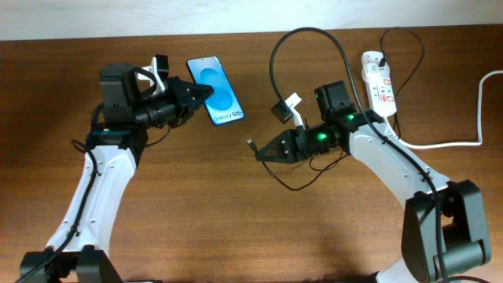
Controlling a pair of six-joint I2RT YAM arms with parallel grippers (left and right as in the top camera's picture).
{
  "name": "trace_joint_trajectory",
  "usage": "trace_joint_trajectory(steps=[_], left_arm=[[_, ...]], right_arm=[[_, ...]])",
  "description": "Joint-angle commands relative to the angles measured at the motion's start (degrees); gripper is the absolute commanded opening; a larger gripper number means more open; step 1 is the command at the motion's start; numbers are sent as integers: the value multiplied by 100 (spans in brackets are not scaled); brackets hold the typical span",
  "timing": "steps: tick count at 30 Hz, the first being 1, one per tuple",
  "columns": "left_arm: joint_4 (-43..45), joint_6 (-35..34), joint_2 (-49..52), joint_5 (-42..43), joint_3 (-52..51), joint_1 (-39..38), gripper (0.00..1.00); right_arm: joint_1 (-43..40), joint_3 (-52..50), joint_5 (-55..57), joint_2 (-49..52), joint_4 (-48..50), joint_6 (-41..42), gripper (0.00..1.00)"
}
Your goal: Plug charger to phone and switch on socket
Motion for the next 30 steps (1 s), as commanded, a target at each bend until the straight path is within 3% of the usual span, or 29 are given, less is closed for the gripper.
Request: trace_joint_trajectory(steps=[1,5,11,17,25,30], left_arm=[[291,-92,-13,-267,98,-162,0],[837,-96,-13,-341,98,-306,0],[887,-94,-13,-378,98,-299,0],[955,-96,-13,-378,98,-299,0],[1204,-238,-13,-378,98,-299,0],[1248,-243,-13,-374,98,-286,0]], right_arm=[[17,-4,151,116,348,1091,5],[22,-4,155,116,905,1580,5],[17,-2,295,114,1279,1615,5],[70,28,-133,114,2295,2304,4],[264,26,37,133,2455,2345,4],[264,26,98,133,3484,3130,4]])
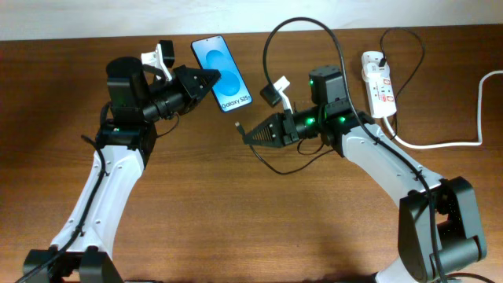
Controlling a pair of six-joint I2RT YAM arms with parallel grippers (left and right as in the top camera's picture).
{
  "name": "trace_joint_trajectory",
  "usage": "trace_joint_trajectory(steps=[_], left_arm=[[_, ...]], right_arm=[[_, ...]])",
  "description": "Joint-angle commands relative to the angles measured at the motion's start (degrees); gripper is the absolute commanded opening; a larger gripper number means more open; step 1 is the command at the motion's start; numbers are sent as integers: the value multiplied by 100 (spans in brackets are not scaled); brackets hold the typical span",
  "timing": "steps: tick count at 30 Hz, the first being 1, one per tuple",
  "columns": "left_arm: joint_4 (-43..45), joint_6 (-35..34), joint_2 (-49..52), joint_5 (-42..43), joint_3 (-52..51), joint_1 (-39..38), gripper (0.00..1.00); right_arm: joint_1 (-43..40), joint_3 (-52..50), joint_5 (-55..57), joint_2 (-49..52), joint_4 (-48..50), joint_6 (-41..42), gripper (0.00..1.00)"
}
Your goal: Plug charger to phone and switch on socket
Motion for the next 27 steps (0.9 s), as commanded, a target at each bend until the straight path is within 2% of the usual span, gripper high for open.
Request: trace_joint_trajectory(steps=[1,6,10,14,19,27], left_arm=[[125,-61,-13,28,98,35,0],[289,-166,-13,328,98,341,0],[708,-164,-13,767,98,546,0],[846,-162,-13,778,98,540,0],[1047,448,-13,1344,66,542,0],[1110,304,-13,1322,-94,533,0]], right_arm=[[28,46,2,48,400,564,4],[28,37,-459,-9,210,872,4],[85,37,-452,-74,192,455,4],[127,39,-435,-72,437,402,4],[0,37,-219,-72,538,378,4],[-2,37,109,-72,981,553,4]])
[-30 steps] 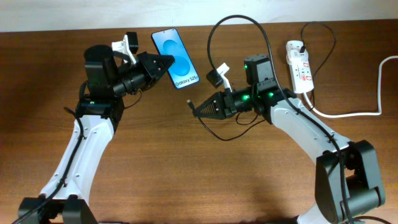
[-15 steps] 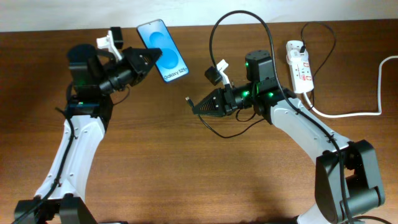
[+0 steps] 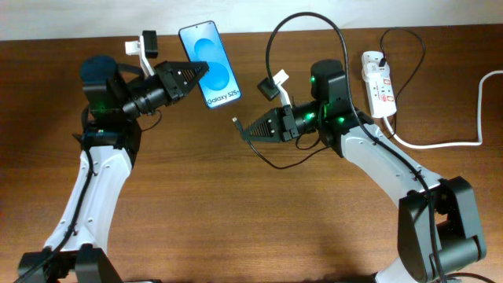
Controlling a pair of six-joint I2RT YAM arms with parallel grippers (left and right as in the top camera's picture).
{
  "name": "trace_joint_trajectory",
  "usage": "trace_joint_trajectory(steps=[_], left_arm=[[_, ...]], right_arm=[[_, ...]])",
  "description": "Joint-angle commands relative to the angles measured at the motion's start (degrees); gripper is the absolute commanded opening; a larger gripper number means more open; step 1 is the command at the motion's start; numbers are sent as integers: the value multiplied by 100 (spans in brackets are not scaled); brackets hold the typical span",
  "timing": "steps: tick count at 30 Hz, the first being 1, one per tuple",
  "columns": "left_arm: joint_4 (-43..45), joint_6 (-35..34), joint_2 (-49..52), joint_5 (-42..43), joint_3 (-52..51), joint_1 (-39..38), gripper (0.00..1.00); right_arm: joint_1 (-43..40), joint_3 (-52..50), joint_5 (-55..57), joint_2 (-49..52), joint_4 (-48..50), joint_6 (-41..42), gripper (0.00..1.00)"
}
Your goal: Plug charger to phone and switch on socket
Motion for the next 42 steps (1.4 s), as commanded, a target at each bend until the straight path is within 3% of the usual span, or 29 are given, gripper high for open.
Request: trace_joint_trajectory(steps=[1,6,10,14,21,31,36,42], left_arm=[[186,-48,-15,160,-33,-13,0],[481,-452,-15,-4,-33,-17,0],[466,-702,-15,-195,-33,-55,0],[450,-1499,-15,-728,-33,-262,0],[-975,-1753,-15,-1770,-33,-581,0],[-1252,-1827,-15,-1945,-33,-138,0],[-1523,-1825,-15,-1923,-33,35,0],[-1545,-1825,-15,-1849,-33,37,0]], right_arm=[[-22,37,308,-79,44,87,4],[-22,37,595,-79,118,568,4],[-20,37,723,-79,708,2188,4],[-20,37,918,-79,774,3121,4],[-22,37,509,-79,793,3174,4],[-20,35,-297,-79,723,2876,4],[-22,35,455,-79,79,3971,4],[68,35,1169,-79,79,5077,4]])
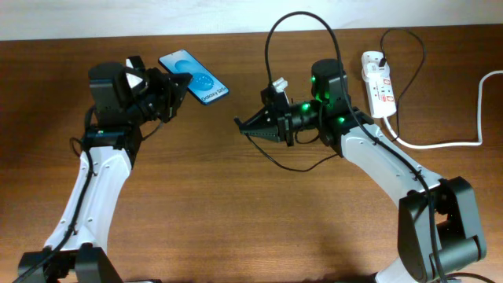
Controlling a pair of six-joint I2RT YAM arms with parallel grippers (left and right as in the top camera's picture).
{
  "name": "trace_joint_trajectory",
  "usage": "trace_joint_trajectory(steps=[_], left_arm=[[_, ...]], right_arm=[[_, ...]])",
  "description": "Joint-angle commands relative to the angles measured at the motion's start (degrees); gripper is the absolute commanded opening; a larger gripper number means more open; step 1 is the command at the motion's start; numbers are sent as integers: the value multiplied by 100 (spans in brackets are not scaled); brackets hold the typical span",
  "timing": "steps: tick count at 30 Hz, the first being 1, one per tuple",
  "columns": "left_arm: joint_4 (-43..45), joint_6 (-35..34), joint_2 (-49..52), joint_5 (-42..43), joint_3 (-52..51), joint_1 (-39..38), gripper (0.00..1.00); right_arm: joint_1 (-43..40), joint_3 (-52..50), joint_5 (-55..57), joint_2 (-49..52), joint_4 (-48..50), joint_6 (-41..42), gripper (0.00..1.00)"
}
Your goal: Plug charger to phone and switch on socket
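Observation:
In the overhead view my left gripper (178, 82) is shut on the left edge of a phone (196, 75) with a lit blue screen. It holds the phone tilted at the back left of the table, the lower end pointing right. My right gripper (242, 126) is shut on the plug end (236, 121) of the black charger cable (269, 47). The plug points left, a short gap right of and below the phone. The cable loops back over the right arm to the white power strip (378, 85).
The power strip lies at the back right, with a white mains lead (452, 143) running off to the right edge. Slack black cable (291, 167) hangs under the right wrist onto the brown wooden table (251, 228).
The left wrist has turned, so the phone now shows smaller and more slanted, a little further left. The right gripper holds the plug in about the same place, its wrist turned slightly.
At first the left gripper held the phone at the back centre, with the right gripper holding the plug lower, near mid-table. The plug then stood higher and further left, close to the phone's lower end. The phone was then shifted left and is now turned.

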Motion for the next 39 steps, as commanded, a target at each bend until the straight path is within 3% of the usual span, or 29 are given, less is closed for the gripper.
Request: trace_joint_trajectory(steps=[1,3,8,12,18,23,28,39], left_arm=[[50,-13,-20,151,15,7,0],[48,-11,-20,153,15,7,0],[42,481,-20,153,15,22,0],[-212,780,-20,350,15,223,0],[-542,931,-20,811,15,621,0],[-590,1071,-20,949,15,660,0],[-859,1064,-20,914,15,660,0],[-1460,922,-20,728,15,660,0]], right_arm=[[98,39,649,-79,22,800,4],[142,39,793,-79,74,612,4],[166,39,721,-79,234,-2822,4],[120,39,1010,-79,-111,-4162,4],[98,44,3388,-79,-1816,-6481,4],[92,195,4144,-90,-2599,-7525,4],[138,986,5281,-247,-4148,-8603,4],[953,1469,5869,-457,-5023,-9294,4]])
